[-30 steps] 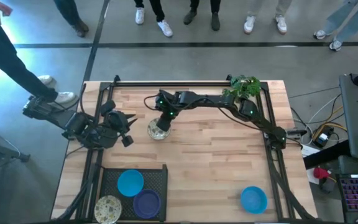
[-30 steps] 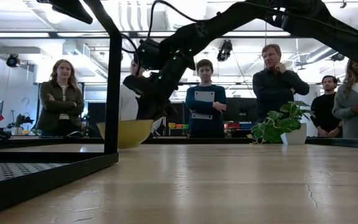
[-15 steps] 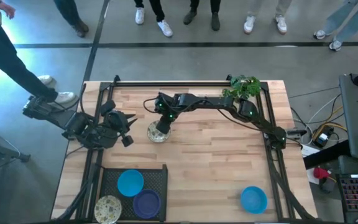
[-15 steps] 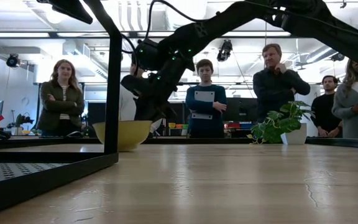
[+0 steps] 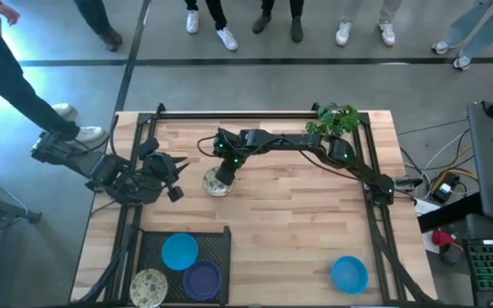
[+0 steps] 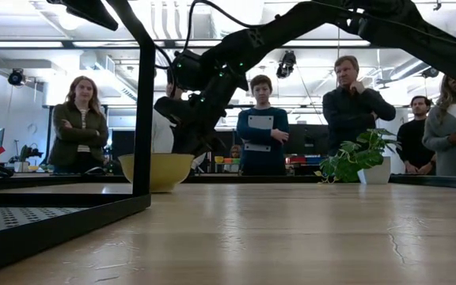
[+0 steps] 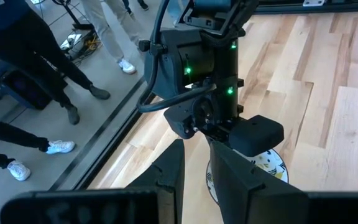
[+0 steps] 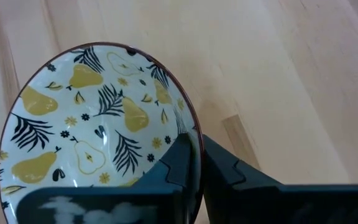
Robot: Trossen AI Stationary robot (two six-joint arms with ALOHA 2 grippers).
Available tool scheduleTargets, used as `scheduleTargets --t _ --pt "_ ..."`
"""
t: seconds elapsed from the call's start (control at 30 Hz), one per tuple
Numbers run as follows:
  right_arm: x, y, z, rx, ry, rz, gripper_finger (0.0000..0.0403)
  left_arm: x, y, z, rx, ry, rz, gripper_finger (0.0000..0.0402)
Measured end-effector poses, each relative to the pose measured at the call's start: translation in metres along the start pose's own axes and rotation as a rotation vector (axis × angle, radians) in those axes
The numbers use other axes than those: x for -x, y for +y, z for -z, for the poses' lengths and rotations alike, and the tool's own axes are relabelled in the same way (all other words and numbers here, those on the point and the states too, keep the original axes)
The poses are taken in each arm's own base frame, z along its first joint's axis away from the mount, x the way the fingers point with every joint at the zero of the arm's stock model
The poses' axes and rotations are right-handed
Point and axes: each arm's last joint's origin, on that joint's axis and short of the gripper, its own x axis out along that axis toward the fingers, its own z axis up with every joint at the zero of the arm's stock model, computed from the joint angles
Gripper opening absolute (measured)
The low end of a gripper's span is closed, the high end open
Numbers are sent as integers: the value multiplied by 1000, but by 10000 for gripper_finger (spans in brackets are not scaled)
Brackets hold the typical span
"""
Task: Pick & Place Mini bowls
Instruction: Stack the yellow patterned bowl on the yellow patterned bowl on the shelf
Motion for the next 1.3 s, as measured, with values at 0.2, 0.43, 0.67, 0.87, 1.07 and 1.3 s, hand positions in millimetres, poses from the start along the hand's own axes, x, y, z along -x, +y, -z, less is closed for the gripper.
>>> scheduleTargets --t 0.2,0.43,0.67,0.87,1.07,1.3 --pt "0 0 0 0 1 0 24 0 0 0 0 0 0 71" --pt "0 0 0 0 1 1 24 0 0 0 0 0 0 71" --pt "-1 0 0 1 1 0 24 0 0 0 0 0 0 71" --pt "-1 0 1 0 3 5 49 0 0 0 0 0 0 71" --pt "-2 0 1 -7 4 5 102 0 0 0 0 0 0 71" --pt "-1 0 1 -15 8 6 155 0 0 0 1 0 0 71"
